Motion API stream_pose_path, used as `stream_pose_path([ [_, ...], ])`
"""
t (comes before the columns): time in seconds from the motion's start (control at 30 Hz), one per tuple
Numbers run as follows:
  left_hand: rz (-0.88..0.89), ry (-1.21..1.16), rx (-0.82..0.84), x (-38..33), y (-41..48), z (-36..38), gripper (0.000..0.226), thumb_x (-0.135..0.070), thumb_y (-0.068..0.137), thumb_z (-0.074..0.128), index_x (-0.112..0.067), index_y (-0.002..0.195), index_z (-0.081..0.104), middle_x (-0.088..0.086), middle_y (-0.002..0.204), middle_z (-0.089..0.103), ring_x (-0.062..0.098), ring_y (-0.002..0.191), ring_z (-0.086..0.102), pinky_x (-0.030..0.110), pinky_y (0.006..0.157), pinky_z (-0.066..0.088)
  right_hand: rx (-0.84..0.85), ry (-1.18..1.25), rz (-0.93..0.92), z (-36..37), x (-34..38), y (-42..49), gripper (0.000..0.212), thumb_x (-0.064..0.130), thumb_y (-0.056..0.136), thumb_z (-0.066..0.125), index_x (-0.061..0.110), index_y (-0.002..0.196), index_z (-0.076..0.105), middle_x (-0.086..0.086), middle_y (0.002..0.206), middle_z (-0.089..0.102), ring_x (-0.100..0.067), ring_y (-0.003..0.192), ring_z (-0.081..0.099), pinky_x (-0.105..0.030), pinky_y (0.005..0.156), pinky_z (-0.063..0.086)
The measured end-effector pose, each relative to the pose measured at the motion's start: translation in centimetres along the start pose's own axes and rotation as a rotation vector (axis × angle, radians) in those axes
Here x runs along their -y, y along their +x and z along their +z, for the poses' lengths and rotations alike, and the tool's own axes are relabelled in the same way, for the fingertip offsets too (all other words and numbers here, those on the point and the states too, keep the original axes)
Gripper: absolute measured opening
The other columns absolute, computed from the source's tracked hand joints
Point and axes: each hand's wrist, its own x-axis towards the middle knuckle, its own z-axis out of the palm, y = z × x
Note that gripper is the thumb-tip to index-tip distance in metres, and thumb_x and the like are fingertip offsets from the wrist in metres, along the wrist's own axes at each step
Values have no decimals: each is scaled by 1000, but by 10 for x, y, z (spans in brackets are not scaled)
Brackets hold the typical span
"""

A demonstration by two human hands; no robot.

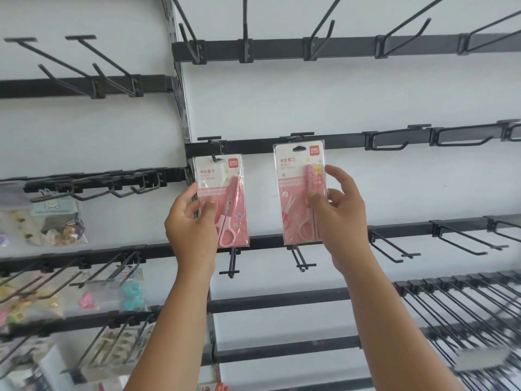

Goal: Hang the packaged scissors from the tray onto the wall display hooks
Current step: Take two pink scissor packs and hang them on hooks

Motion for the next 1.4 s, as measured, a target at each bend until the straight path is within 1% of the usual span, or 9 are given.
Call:
stream_pose_path([
  [0.2, 3, 13, 1, 1, -1, -2, 36, -15, 90, 70, -26, 125, 69, -2, 111, 77, 16, 101, 75, 46, 88, 60, 5, -20, 45, 3, -16, -2, 33, 29, 98, 66, 42, 126, 56, -10, 97, 72, -21, 73, 72, -43, 64, 65],
  [0.33, 5, 22, 16, 2, -3, -5, 30, -14, 91, 68, -27, 118, 70, -3, 110, 75, 3, 88, 74, 25, 74, 60, 14, -78, 21, 6, -18, 0, 37, 30, 99, 64, 35, 135, 53, -5, 101, 72, -7, 66, 73, -37, 60, 64],
  [0.43, 8, 42, 18, 2, -6, -8, 26, -14, 94, 65, -34, 109, 68, -5, 107, 75, 7, 88, 75, 15, 62, 54, 9, -88, 31, 4, -18, -2, 39, 27, 99, 63, 34, 136, 52, 1, 113, 71, -8, 79, 74, -29, 59, 62],
  [0.57, 3, 152, 56, 5, -10, -16, 27, -21, 95, 61, -27, 120, 69, -8, 111, 74, 15, 100, 73, 28, 77, 60, -3, -98, 49, 0, -13, -10, 46, 28, 99, 62, 32, 143, 48, 8, 130, 60, 2, 98, 62, -8, 56, 48],
  [0.73, 35, 253, 15, 3, -31, -27, 39, -30, 95, 61, -29, 134, 57, -7, 139, 57, 15, 123, 53, 32, 98, 45, -6, -95, 16, -7, -5, -29, 41, 25, 99, 60, 31, 139, 53, 14, 130, 58, 4, 104, 60, -8, 67, 43],
  [1.03, 0, 221, 75, 4, -84, -53, 16, -29, 96, 63, -43, 105, 63, -18, 116, 66, 4, 112, 61, 21, 90, 43, 119, -85, 69, -4, -10, -80, 32, 31, 101, 59, 31, 133, 61, 20, 123, 66, 2, 108, 62, -18, 81, 47],
  [1.13, -31, 235, 76, 5, -103, -64, 21, -25, 97, 62, -32, 116, 66, -14, 118, 68, 0, 110, 61, 18, 89, 44, 162, -66, 115, -2, -20, -99, 34, 24, 100, 58, 30, 133, 62, 18, 127, 65, 3, 110, 61, -9, 77, 45],
  [1.23, -74, 256, 77, 9, -119, -78, 22, -26, 96, 63, -29, 117, 67, -19, 115, 67, -4, 106, 61, 28, 97, 50, 206, -74, 160, 1, -30, -117, 32, 24, 100, 57, 32, 130, 62, 19, 128, 63, 4, 112, 60, -13, 84, 45],
  [1.4, -159, 291, 70, 25, -142, -106, 21, -39, 86, 63, -40, 107, 67, -12, 115, 70, 15, 108, 67, 51, 99, 53, 266, -96, 261, 8, -58, -148, 32, 26, 100, 58, 27, 132, 63, 18, 125, 65, -2, 109, 62, -33, 96, 52],
])
